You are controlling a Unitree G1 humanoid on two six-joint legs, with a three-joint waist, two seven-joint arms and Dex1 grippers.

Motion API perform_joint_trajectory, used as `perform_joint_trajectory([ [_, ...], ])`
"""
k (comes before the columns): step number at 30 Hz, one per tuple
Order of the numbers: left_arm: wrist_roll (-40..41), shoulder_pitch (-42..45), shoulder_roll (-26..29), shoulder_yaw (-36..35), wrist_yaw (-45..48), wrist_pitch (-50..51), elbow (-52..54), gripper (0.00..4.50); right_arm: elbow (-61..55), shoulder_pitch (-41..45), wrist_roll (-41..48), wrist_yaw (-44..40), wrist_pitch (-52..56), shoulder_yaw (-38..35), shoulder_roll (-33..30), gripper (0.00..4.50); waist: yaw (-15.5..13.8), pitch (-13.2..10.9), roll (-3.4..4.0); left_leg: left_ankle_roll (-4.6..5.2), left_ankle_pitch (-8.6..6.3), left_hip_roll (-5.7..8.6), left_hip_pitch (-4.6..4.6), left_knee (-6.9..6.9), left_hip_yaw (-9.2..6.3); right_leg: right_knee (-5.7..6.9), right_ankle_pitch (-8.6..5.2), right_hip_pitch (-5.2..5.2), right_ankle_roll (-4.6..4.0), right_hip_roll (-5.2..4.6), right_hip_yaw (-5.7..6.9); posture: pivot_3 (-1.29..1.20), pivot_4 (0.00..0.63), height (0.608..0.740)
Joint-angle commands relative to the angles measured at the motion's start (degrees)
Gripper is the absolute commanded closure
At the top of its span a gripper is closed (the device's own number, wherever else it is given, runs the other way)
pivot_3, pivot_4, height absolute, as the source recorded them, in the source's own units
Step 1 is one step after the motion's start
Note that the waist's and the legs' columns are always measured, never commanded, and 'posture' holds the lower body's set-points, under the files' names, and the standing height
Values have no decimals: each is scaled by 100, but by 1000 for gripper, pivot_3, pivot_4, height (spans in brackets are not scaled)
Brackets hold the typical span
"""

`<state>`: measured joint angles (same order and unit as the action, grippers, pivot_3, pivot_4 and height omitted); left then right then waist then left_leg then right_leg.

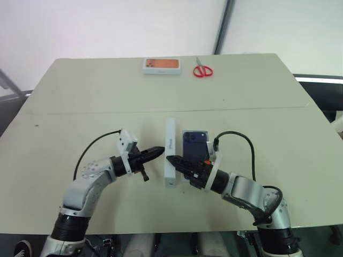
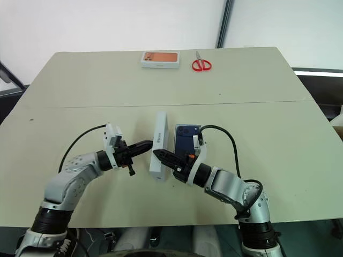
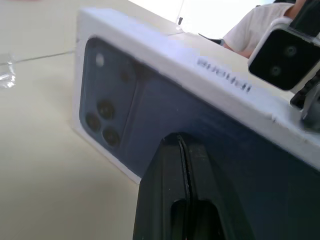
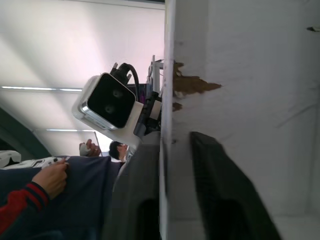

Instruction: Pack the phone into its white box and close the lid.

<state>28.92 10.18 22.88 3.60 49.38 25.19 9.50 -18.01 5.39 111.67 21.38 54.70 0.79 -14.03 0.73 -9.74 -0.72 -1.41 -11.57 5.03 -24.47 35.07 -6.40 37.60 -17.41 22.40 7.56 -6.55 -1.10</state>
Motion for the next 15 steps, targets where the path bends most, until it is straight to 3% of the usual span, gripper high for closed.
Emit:
perform_joint_trajectory([
  [1,-74,170,-104,59,31,-200,-79,4500,-222,184,133,-176,27,-9,-317,1592,2,0,0,0,0,0,-1,0,0,0,0,1,0,0,0,0,150,740],
  [2,-90,216,-151,79,34,-219,-128,4500,-265,300,39,-270,99,-31,-589,1108,1,0,0,0,0,0,-1,0,0,0,0,1,0,0,1,0,150,740],
  [11,-344,570,-650,382,-25,-410,-563,4500,-303,833,-1901,-2321,416,-690,-2774,1108,-17,-2,-4,8,-4,4,-3,7,2,-10,1,-12,2,-5,14,0,150,740],
  [15,-452,677,-819,514,33,-551,-778,4500,-551,880,-3704,-3484,-66,-575,-3510,1108,-16,-3,-4,8,-4,3,-3,9,3,-10,1,-12,3,-3,16,0,150,740],
])
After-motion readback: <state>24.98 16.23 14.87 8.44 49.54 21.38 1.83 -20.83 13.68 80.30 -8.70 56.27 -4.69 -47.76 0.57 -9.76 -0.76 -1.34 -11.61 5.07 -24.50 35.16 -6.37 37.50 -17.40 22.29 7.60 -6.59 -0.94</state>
